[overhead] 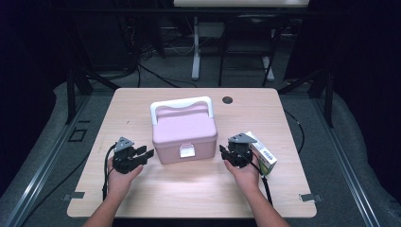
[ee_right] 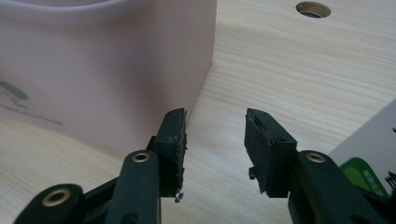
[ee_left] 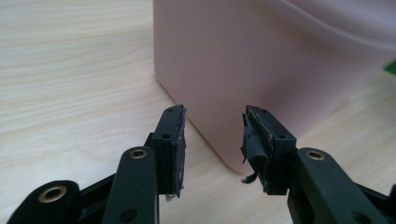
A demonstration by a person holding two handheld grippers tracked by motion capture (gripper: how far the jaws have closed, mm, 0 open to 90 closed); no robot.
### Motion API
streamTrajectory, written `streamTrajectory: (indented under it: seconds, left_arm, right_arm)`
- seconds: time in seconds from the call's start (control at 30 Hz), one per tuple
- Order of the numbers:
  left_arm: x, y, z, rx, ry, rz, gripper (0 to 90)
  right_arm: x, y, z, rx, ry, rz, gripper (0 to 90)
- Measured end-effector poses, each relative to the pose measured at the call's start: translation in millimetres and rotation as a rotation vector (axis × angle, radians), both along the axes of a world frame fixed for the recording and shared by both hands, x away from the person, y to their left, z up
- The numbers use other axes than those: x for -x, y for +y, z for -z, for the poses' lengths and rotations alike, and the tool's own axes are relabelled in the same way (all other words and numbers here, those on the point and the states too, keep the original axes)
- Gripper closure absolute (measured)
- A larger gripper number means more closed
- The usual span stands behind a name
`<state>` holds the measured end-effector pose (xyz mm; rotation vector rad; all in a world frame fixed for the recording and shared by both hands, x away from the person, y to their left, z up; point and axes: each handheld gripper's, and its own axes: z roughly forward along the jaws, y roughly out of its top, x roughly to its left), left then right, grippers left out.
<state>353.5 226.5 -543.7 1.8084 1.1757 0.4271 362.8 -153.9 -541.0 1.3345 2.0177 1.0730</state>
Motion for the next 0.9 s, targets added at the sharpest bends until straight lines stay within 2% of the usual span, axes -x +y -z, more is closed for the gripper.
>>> streamTrajectory:
  seconds: [0.03, 0.13, 0.2, 0.33, 0.57, 0.73, 0.9]
  left_arm:
    - [-3.6, -1.5, 0.4, -0.023, 0.000, -0.011, 58.7]
    - [-8.1, -4.1, 0.2, -0.008, -0.018, -0.019, 61.8]
    - [-10.0, -5.5, -1.2, -0.002, -0.010, -0.014, 63.4]
    - [-11.2, -8.9, 0.1, 0.002, -0.021, -0.023, 68.0]
    - [-11.0, -8.5, 1.3, 0.015, -0.006, -0.012, 72.0]
    - [-10.7, -9.3, 1.2, 0.018, -0.001, -0.005, 75.7]
    - [-10.1, -9.6, 0.5, 0.014, 0.004, 0.002, 77.6]
  right_arm:
    - [-3.9, 1.1, 1.2, 0.000, 0.003, 0.006, 59.2]
    - [-9.0, 2.2, 2.5, -0.004, 0.009, 0.014, 60.7]
    - [-13.1, 2.1, 3.7, -0.014, 0.010, 0.025, 62.2]
    - [-19.4, 3.9, 3.1, -0.056, 0.007, 0.010, 65.4]
    - [-27.2, 8.7, 2.3, -0.043, -0.011, 0.007, 66.0]
    - [-30.4, 8.1, 2.3, -0.061, -0.009, 0.004, 66.7]
    - [-31.4, 10.6, 2.9, -0.057, 0.003, -0.012, 75.7]
